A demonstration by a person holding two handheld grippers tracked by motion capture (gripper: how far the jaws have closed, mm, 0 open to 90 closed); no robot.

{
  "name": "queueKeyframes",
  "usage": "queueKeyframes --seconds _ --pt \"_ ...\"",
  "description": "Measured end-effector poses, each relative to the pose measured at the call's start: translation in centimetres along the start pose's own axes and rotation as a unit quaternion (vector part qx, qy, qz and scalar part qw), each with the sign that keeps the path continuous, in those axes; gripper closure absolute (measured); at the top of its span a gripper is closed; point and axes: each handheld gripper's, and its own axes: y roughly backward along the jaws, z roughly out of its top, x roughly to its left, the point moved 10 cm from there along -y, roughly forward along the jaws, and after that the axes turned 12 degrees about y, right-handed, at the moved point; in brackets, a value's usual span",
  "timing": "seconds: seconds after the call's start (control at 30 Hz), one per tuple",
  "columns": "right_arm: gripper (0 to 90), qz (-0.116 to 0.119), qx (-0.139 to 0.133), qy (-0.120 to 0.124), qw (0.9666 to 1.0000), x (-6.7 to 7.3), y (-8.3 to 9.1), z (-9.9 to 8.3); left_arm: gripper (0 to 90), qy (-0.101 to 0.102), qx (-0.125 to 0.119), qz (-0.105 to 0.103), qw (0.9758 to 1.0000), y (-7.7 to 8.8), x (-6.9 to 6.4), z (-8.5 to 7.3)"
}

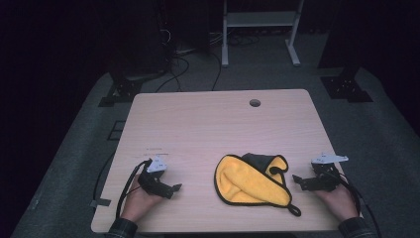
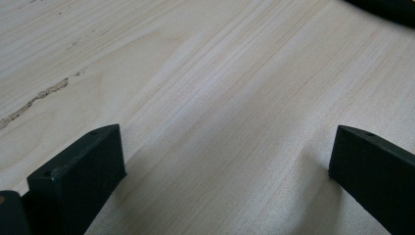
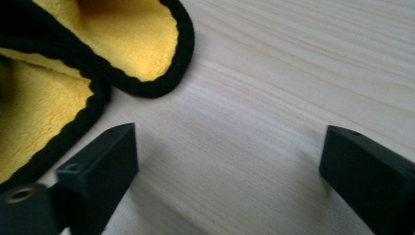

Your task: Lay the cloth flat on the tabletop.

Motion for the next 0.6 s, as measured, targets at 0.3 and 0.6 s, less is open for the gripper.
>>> queueKeyframes --seconds 0.3,0.6 --pt "22.0 0.021 -0.020 -0.004 0.9996 0.4 1.4 1.1 0.0 0.001 0.000 0.000 1.0000 -0.1 0.0 0.1" --pt "28.3 0.087 -0.090 0.001 0.9921 3.5 4.2 3.6 0.0 0.001 0.000 0.000 1.0000 -0.1 0.0 0.1"
